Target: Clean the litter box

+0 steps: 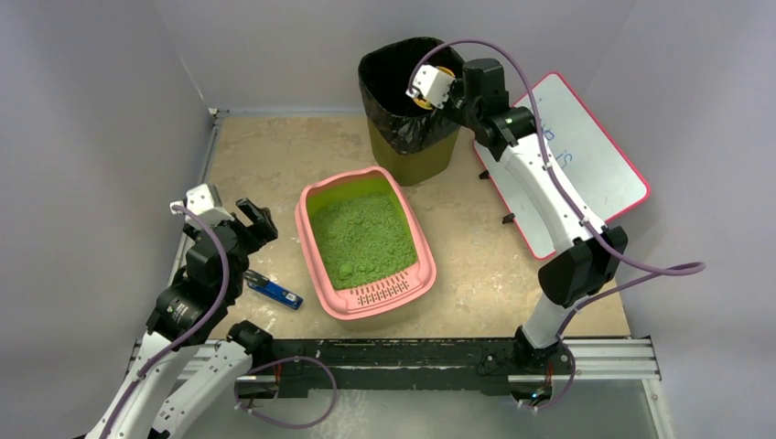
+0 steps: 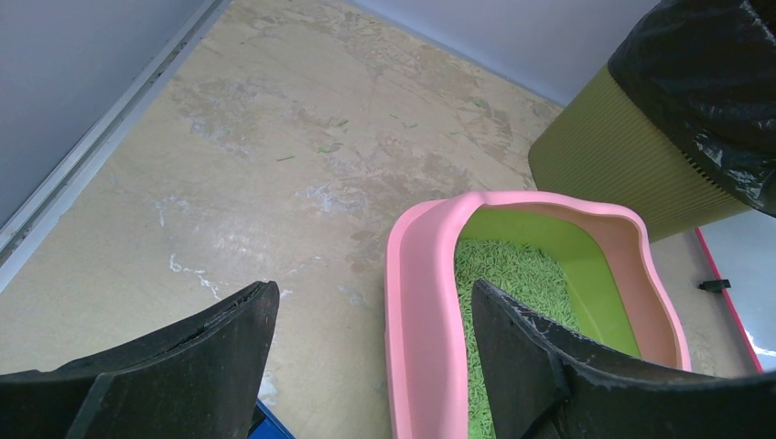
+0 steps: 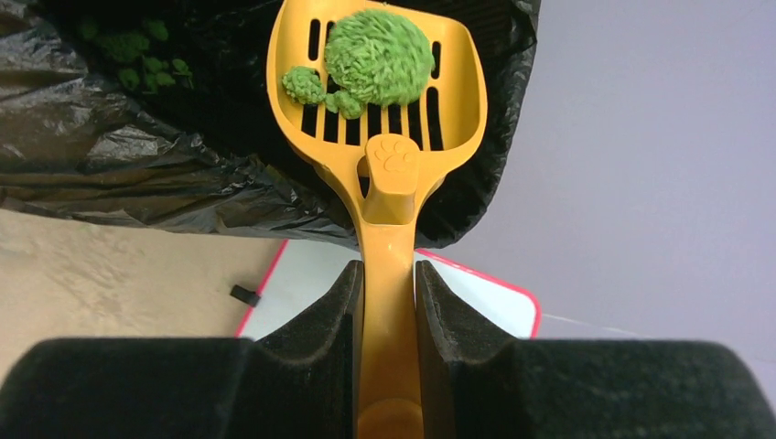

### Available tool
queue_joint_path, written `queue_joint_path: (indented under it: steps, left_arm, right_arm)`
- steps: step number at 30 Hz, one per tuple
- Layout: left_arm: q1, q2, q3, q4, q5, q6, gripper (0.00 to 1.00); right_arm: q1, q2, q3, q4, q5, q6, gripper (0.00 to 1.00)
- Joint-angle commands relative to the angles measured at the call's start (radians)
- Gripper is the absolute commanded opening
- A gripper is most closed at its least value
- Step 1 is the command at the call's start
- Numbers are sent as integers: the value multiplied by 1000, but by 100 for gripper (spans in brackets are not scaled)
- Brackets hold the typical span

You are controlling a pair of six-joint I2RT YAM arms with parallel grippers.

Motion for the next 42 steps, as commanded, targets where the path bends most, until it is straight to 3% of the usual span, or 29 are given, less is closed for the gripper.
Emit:
queue_joint_path:
  steps: [1, 11, 22, 28, 34, 42]
  left_arm:
    - [2, 0, -6, 43, 6, 12, 77]
    - [2, 23, -5, 45, 4, 12, 77]
    - [2, 20, -7, 48, -5, 14, 77]
    - [2, 25, -4, 48, -4, 15, 77]
    - [2, 18, -5, 48, -5, 15, 77]
    - [2, 15, -6, 46, -4, 13, 77]
  right_arm:
    - [-4, -25, 38, 24, -10, -145, 0]
    - [-4, 5, 40, -2, -10, -337, 0]
    - [-4, 13, 22, 95, 17, -481, 0]
    - [-4, -62, -72, 262, -1, -643, 0]
    - [-5, -107, -109, 289, -43, -738, 0]
    - [-3, -185, -279, 423, -25, -935, 0]
